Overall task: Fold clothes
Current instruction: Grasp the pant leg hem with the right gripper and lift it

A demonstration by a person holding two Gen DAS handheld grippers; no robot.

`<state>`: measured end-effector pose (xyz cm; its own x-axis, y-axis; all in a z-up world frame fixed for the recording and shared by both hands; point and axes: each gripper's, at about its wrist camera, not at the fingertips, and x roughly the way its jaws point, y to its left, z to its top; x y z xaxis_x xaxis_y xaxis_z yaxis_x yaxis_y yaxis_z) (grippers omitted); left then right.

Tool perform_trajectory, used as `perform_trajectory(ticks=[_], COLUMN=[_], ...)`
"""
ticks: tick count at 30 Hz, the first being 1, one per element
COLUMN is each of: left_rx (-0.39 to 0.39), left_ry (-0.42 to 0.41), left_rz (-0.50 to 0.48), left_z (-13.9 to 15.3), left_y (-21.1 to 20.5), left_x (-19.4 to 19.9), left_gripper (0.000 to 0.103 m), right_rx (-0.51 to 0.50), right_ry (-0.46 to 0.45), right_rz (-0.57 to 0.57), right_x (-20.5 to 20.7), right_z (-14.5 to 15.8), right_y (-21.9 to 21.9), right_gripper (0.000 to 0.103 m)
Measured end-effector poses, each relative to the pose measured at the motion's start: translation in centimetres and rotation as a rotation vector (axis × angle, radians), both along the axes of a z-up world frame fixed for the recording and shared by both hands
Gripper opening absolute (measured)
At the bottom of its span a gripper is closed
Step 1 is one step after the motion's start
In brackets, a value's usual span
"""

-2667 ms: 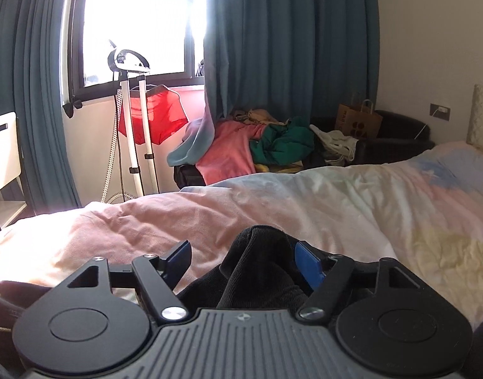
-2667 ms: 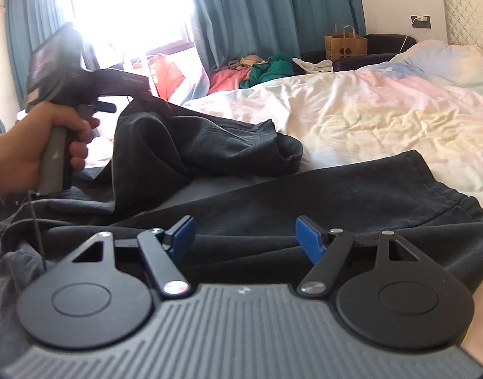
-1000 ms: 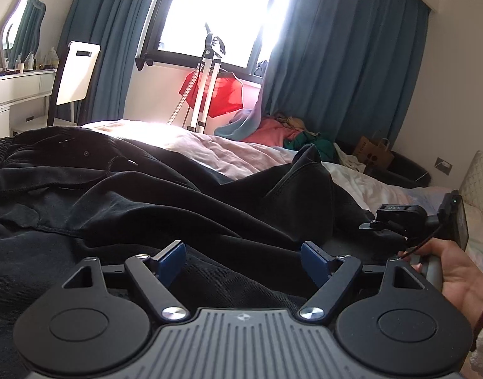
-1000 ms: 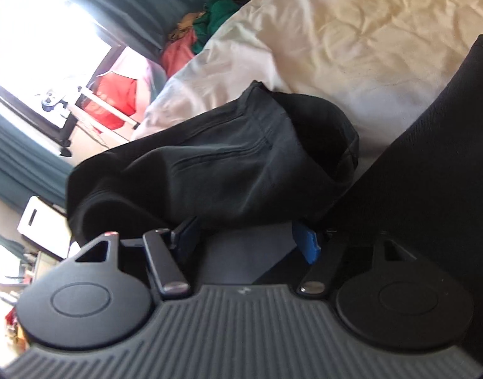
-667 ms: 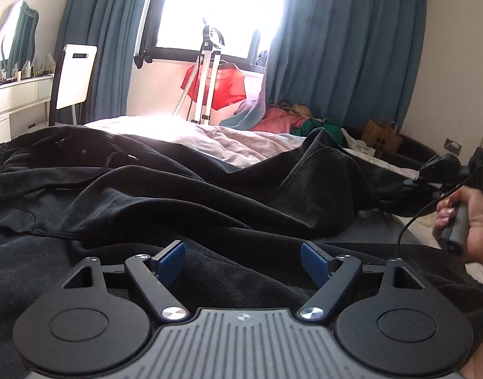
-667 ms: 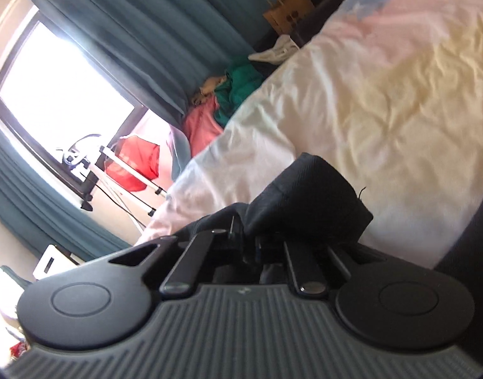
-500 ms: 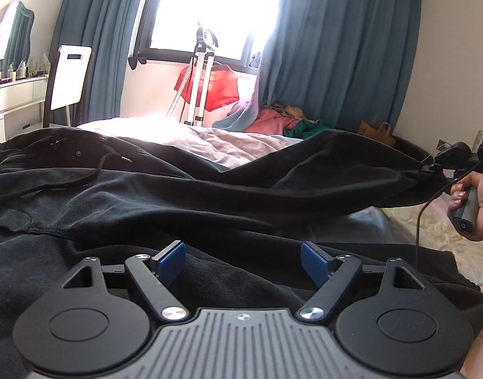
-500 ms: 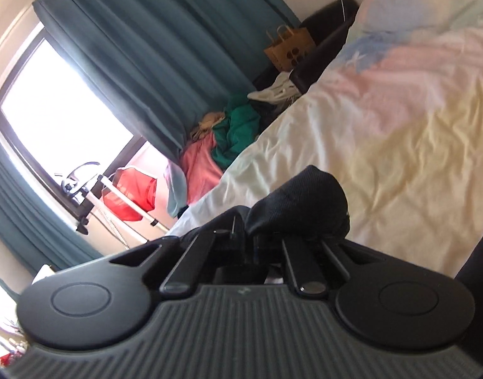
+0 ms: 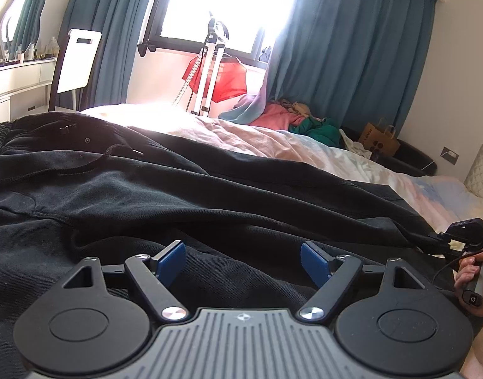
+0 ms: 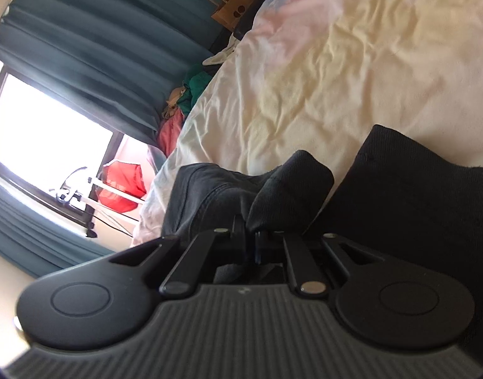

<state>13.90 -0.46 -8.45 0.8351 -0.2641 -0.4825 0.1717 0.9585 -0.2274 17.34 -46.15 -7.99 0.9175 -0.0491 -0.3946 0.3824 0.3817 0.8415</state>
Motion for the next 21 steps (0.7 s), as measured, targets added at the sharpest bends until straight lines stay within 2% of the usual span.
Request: perform_trajectory(ticks=[1, 2, 3, 4, 6, 9, 12, 13, 15, 16, 17, 19, 21], left_rx=[0.001, 0.000, -0.002, -0.005, -0.008, -0.003, 0.004, 0.006, 0.009, 0.012, 0.012, 0.007, 0.004], left_ry=[0.002, 0.004, 0.008, 0.012, 0.021, 0.038, 0.055, 0.058, 0.059, 0.058, 0.059, 0.061, 0.060], left_rz=[0.001, 0.002, 0.002, 0.002, 0.002, -0.001, -0.004, -0.005, -0.002, -0.001, 0.001, 0.003, 0.002], left_z=[0.0, -0.1, -0.1, -0.2, -0.4, -0.8, -1.4, -1.6, -1.8, -1.8, -1.9, -1.9, -1.9], left_y=[0.0, -0.1, -0.1, -0.2, -0.2, -0.2, -0.5, -0.6, -0.8, -0.8, -0.9, -0.9, -0.8], left_x=[0.0, 0.0, 0.0, 0.1, 0.1, 0.4, 0.9, 1.0, 1.2, 1.3, 1.4, 1.5, 1.4], left_gripper=[0.082, 0.082, 0.082, 0.082, 0.082, 0.082, 0.082, 0.082, 0.082, 0.082, 0.082, 0.082, 0.082], right_rx=[0.028, 0.053, 0.082, 0.113, 0.158, 0.178, 0.240, 0.234, 0.141, 0.069, 0.006, -0.121, -0.304], right_ry=[-0.017, -0.034, -0.059, -0.089, -0.112, -0.069, -0.047, -0.044, -0.028, -0.006, -0.005, -0.042, -0.127], right_rz=[-0.001, 0.000, 0.004, 0.009, 0.016, 0.003, -0.044, -0.057, -0.071, -0.078, -0.076, -0.056, -0.001], right_x=[0.2, 0.4, 0.6, 0.9, 2.1, 4.6, 6.7, 7.3, 8.2, 8.7, 9.1, 9.6, 9.1], right_z=[-0.1, -0.3, -0.6, -0.9, -1.4, -1.6, -1.9, -1.6, -0.1, 1.1, 2.4, 5.1, 8.1], right_y=[-0.1, -0.2, -0.3, -0.4, -0.7, -1.4, -2.3, -2.5, -2.4, -2.4, -2.5, -2.5, -1.7], right_gripper=[0.017, 0.038, 0.052, 0.073, 0.076, 0.076, 0.075, 0.074, 0.049, 0.025, 0.012, 0.007, 0.007])
